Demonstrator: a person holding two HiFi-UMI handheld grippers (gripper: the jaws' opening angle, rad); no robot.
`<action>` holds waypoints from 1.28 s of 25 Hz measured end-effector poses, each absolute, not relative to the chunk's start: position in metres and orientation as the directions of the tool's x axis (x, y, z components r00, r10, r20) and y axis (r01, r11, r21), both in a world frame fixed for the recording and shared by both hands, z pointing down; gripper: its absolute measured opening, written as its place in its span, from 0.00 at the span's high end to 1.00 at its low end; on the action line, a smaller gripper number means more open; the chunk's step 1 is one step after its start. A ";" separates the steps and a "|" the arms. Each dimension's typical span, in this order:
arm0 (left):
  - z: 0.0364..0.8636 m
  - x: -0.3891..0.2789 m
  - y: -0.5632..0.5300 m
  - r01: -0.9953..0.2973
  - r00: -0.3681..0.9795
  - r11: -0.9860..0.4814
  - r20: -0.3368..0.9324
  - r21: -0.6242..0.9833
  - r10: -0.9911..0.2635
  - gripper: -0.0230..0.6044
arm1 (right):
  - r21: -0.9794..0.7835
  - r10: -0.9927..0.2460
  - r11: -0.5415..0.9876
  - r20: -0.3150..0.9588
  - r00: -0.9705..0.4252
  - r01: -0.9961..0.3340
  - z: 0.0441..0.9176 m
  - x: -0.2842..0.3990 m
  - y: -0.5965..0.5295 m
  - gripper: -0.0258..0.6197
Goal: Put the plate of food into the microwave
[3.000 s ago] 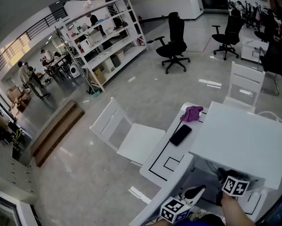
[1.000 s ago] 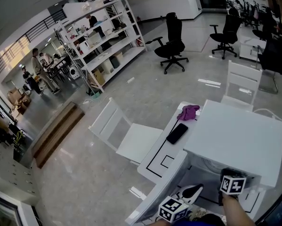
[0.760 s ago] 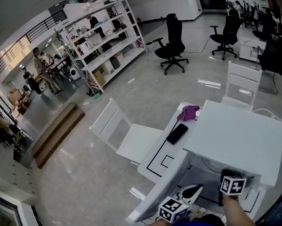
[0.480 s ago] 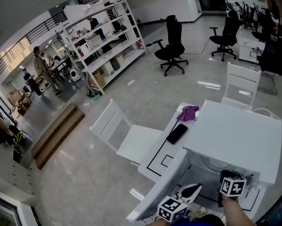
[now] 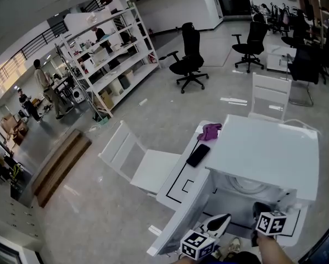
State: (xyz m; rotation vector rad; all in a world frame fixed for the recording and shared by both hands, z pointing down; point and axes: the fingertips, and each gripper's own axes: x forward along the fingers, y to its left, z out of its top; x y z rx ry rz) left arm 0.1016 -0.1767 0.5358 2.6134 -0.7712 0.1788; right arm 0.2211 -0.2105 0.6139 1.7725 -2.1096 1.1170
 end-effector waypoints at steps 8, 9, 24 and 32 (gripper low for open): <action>0.541 0.097 -0.151 -0.535 0.845 -0.757 0.227 0.375 -0.485 0.96 | -0.503 -0.813 0.012 0.499 -0.302 -0.864 0.595 0.223 -0.155 0.96; 0.541 0.097 -0.149 -0.539 0.842 -0.754 0.230 0.375 -0.488 0.96 | -0.511 -0.815 0.017 0.490 -0.308 -0.859 0.593 0.223 -0.151 0.96; 0.539 0.124 -0.102 -0.595 0.802 -0.710 0.220 0.377 -0.556 0.96 | -0.556 -0.824 0.125 0.403 -0.398 -0.821 0.564 0.252 -0.068 0.96; 0.537 0.136 -0.069 -0.606 0.793 -0.704 0.221 0.369 -0.567 0.96 | -0.559 -0.825 0.154 0.381 -0.417 -0.815 0.559 0.265 -0.035 0.96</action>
